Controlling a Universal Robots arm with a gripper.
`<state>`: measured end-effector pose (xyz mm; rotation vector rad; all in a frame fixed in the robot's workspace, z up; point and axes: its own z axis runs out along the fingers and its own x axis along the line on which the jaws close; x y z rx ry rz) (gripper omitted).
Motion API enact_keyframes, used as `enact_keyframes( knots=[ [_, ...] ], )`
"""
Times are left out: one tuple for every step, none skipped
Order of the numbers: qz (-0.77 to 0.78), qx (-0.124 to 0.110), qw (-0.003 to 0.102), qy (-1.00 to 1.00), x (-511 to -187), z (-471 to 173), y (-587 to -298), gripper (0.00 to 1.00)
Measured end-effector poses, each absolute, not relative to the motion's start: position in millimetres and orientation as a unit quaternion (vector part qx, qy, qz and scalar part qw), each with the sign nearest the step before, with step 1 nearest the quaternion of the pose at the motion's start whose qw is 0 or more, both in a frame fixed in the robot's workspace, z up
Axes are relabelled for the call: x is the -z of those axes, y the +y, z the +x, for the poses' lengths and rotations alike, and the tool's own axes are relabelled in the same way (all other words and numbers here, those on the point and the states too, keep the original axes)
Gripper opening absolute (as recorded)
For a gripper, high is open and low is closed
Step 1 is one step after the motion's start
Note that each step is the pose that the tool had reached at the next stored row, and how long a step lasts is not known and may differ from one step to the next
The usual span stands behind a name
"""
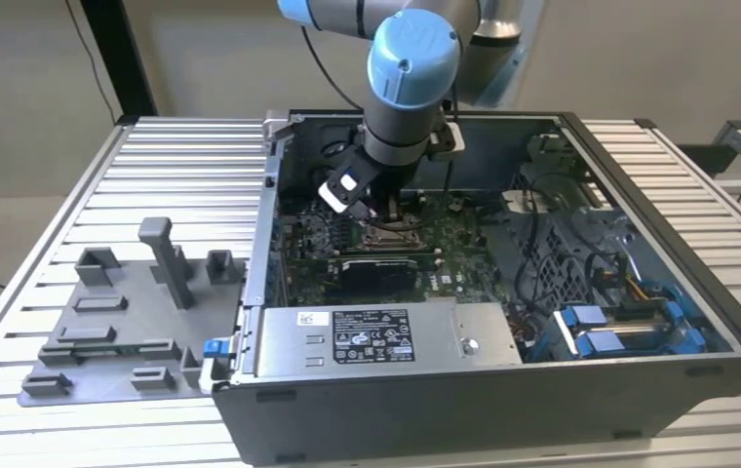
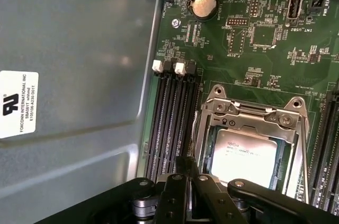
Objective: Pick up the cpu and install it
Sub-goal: 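Install the second cpu locking lever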
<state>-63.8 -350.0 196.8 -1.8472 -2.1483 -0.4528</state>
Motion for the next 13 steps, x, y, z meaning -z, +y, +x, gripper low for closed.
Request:
enact_keyframes(
  knots=[
    [-0.638, 0.156, 0.136, -0.742, -196.8, -63.8, -350.0, 0.00],
    [-0.638, 0.156, 0.136, -0.742, -196.6, -63.8, -350.0, 0.00],
    [-0.638, 0.156, 0.136, -0.742, -196.4, -63.7, -350.0, 0.00],
    [-0.638, 0.156, 0.136, -0.742, -196.2, -63.6, -350.0, 0.00],
    [-0.638, 0.156, 0.136, -0.742, -195.9, -63.5, -350.0, 0.00],
    [-0.638, 0.156, 0.136, -0.742, -195.6, -63.3, -350.0, 0.00],
    [-0.638, 0.156, 0.136, -0.742, -195.3, -63.0, -350.0, 0.00],
    [-0.638, 0.156, 0.136, -0.742, -195.0, -62.8, -350.0, 0.00],
    [-0.638, 0.156, 0.136, -0.742, -194.8, -62.5, -349.9, 0.00],
    [-0.638, 0.156, 0.136, -0.742, -194.6, -62.2, -349.9, 0.00],
    [-0.638, 0.156, 0.136, -0.742, -194.3, -61.7, -349.8, 0.00],
    [-0.638, 0.156, 0.136, -0.742, -194.0, -61.2, -349.7, 0.00],
    [-0.638, 0.156, 0.136, -0.742, -193.8, -60.7, -349.7, 0.00]
  ],
)
